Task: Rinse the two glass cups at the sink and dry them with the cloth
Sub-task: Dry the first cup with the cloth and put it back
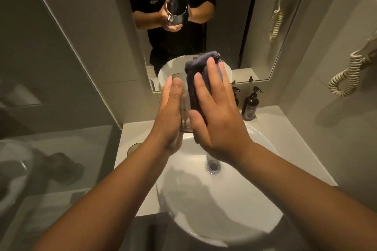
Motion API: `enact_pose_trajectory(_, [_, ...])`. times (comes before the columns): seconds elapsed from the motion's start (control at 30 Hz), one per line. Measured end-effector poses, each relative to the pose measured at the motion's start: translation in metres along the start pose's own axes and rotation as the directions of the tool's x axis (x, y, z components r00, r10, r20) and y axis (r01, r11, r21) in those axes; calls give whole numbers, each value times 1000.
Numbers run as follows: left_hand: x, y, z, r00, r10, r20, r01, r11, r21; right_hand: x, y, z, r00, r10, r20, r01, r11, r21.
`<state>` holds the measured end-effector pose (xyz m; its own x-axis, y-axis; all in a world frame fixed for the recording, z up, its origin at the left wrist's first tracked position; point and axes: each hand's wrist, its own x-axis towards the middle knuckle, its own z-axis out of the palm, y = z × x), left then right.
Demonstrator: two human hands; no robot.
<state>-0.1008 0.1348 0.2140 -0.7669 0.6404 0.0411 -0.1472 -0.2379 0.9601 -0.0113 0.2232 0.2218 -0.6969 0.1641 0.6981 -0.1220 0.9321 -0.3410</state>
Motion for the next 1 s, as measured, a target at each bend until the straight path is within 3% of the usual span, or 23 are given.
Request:
enact_pose_trajectory(0.1, [-5, 1, 5, 1000, 23, 10, -22, 992, -124, -3, -3, -1, 998, -60, -38, 60, 998, 10])
enact_pose_trajectory(0.2, [-12, 2, 8, 999, 13, 31, -6, 979, -206, -3, -1, -6, 994, 109, 0, -104, 953, 286])
enact_pose_trajectory(0.33, [-13, 0, 7, 992, -89, 87, 108, 960, -259, 0, 7, -10, 959, 251, 129, -270, 689, 673])
enact_pose_trajectory(0.43, [-11, 4, 4, 967, -183, 175, 231, 922, -310, 1, 10, -14, 951, 265, 162, -291, 581, 760])
enact_pose_trajectory(0.53, [-6, 8, 6, 982, -171, 77, 178, 978, -105, -3, 12, -17, 948, 295, 116, -294, 682, 669])
enact_pose_trajectory(0.63, [-4, 12, 15, 980, -6, -197, 38, 986, 160, -3, 12, -19, 953, 297, 59, -290, 835, 468])
enact_pose_trajectory(0.7, [-7, 13, 21, 953, 78, -294, -13, 976, 216, -1, 9, -22, 970, 241, 24, -233, 900, 367])
enact_pose_trajectory(0.77, [-9, 13, 23, 958, 91, -273, -40, 981, 188, 1, 5, -24, 990, 143, -3, -137, 949, 283])
enact_pose_trajectory(0.9, [-11, 18, 25, 994, 83, -67, -75, 991, 113, -3, -1, -24, 997, -28, -65, 32, 998, 61])
enact_pose_trajectory(1.0, [-9, 17, 25, 994, 108, -24, -108, 994, -2, -3, -2, -24, 995, -78, -61, 81, 996, 43])
